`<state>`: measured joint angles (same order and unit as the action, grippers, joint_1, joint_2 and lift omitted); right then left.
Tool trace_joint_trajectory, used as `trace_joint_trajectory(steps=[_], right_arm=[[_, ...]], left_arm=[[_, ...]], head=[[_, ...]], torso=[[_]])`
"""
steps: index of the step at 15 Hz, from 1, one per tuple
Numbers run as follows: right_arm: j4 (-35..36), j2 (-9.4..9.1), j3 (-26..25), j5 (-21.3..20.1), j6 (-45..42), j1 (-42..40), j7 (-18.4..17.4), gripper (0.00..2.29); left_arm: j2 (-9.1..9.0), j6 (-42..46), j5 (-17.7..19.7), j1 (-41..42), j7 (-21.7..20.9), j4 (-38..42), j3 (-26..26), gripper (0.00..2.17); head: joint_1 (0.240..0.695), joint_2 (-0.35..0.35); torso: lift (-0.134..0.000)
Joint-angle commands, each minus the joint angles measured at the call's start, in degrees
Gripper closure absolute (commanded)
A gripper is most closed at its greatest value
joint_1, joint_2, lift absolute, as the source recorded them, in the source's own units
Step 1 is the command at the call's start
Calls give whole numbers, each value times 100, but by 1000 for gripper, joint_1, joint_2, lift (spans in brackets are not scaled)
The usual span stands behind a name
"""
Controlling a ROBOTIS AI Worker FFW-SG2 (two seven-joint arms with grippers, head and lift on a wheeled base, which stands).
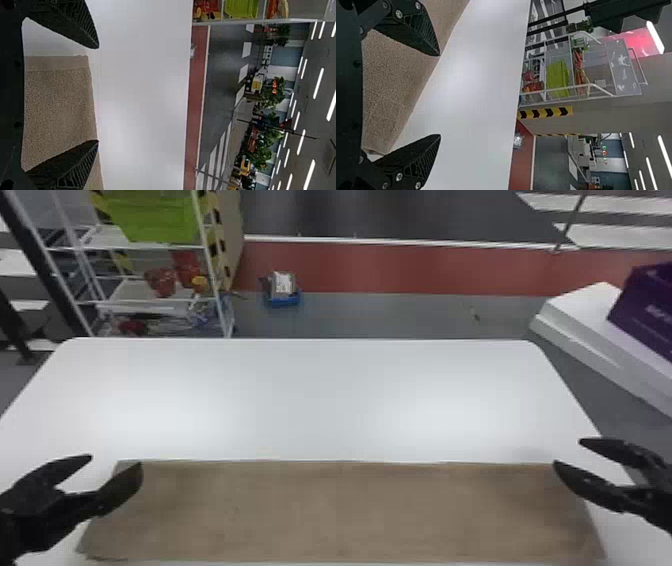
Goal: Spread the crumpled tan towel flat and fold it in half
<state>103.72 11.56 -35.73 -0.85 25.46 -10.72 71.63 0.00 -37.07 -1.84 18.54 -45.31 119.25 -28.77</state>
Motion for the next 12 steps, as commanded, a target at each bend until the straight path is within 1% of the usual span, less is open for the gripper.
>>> trace_joint_trajectory(steps=[1, 5, 12], right_arm=[[-18, 4, -4, -29, 17, 0, -8, 174], [-45, 13, -4, -29, -1, 9, -17, 174], [-53, 21, -13, -3, -36, -18, -8, 174]], left_arm=[[-15, 72, 8, -8, -4, -60, 3, 33], [-15, 72, -36, -26, 23, -87, 12, 36], [-15, 142, 26, 36, -12, -95, 3, 43]], head=[[695, -51], [695, -53], [695, -54]], torso=[[-124], [-124], [-124]])
